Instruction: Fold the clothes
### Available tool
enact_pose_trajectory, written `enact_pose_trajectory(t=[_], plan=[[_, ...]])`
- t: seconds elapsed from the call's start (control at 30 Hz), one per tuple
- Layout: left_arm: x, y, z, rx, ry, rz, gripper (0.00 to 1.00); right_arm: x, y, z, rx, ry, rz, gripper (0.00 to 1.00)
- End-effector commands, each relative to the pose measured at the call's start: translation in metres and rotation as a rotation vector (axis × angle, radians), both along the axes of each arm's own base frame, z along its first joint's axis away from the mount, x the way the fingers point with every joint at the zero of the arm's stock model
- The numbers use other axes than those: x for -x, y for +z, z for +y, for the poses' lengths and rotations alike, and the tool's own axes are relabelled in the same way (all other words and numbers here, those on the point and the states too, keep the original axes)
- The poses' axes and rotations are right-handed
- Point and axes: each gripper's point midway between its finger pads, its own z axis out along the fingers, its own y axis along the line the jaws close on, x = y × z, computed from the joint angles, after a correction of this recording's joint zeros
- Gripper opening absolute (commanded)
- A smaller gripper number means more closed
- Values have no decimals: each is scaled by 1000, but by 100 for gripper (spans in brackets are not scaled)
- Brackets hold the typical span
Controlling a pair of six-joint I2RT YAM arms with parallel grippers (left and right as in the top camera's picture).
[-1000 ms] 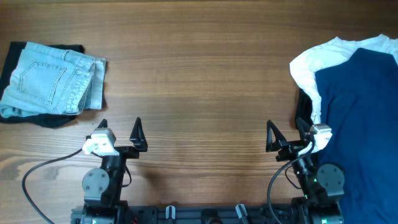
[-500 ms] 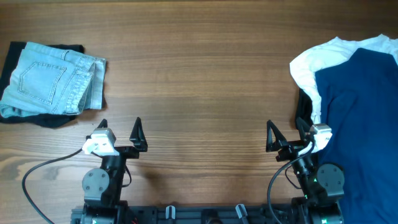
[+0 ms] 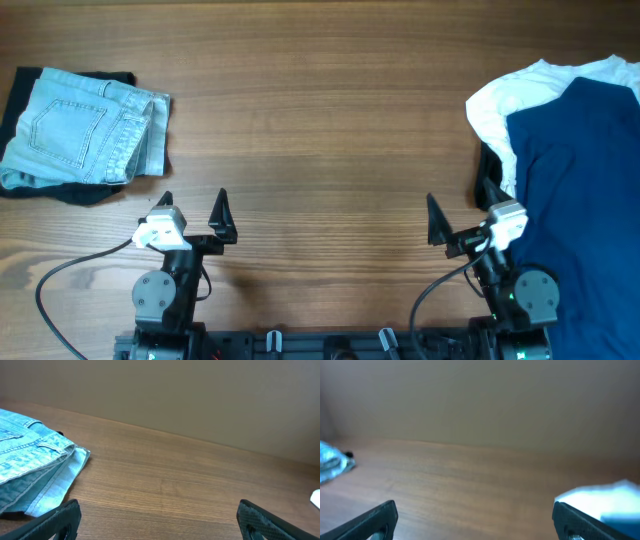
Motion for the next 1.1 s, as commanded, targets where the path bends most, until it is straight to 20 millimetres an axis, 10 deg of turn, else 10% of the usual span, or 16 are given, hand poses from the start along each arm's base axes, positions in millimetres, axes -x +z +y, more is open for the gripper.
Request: enact_pose_trajectory(t=[0.0, 1.07], plan=[[0, -2, 0, 14, -1, -1, 100, 4, -16, 17, 237, 102, -74, 100], [0, -2, 0, 14, -1, -1, 100, -4, -18, 1, 144, 2, -45, 100]])
